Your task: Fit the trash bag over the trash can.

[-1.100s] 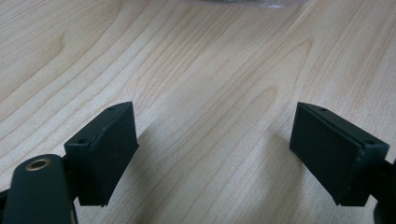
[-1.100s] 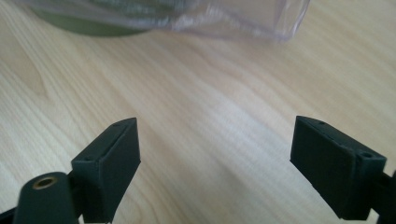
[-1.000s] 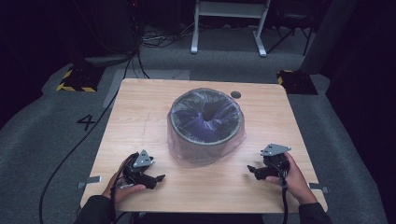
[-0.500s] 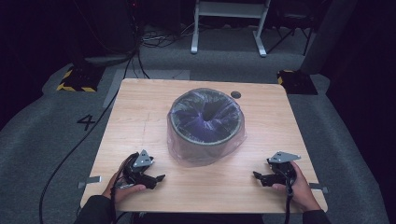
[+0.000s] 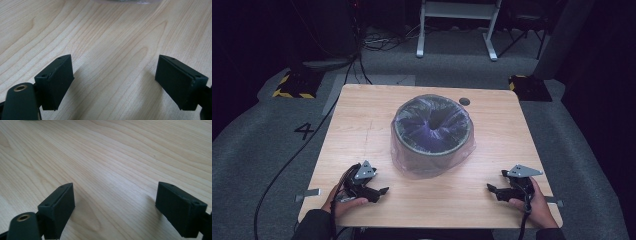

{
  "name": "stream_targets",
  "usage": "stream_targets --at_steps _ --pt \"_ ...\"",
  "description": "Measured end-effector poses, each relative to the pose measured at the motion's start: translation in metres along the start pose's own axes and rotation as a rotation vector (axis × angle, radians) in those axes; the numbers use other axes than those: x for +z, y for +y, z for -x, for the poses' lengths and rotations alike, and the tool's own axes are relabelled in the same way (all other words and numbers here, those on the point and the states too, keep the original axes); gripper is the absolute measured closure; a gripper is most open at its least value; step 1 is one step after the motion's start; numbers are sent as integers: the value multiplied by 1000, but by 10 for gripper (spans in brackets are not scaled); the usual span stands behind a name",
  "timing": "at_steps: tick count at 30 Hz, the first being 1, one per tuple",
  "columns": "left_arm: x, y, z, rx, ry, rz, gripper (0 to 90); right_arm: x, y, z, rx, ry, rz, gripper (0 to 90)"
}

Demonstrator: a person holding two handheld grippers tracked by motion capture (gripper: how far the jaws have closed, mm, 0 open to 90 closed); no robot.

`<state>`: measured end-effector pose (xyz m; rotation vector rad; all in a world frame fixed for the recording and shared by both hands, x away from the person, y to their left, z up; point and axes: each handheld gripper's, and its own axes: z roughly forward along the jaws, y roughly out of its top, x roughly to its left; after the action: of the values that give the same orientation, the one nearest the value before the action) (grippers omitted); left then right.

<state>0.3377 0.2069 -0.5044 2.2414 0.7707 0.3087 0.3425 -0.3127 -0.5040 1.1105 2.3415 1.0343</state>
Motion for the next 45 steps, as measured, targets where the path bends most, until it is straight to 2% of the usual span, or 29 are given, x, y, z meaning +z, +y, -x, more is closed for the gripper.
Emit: stream_targets --at_steps 12,15,26,45 --pt "0 0 0 -3 2 0 145 -12 -11 25 95 -102 0 158" --pt "0 0 0 -3 2 0 145 -14 -12 28 106 -116 0 157" --pt "0 0 1 0 8 -3 151 -9 -9 29 111 -120 -9 111" --pt "1 1 0 4 -1 0 145 -9 -9 29 111 -120 -10 111"
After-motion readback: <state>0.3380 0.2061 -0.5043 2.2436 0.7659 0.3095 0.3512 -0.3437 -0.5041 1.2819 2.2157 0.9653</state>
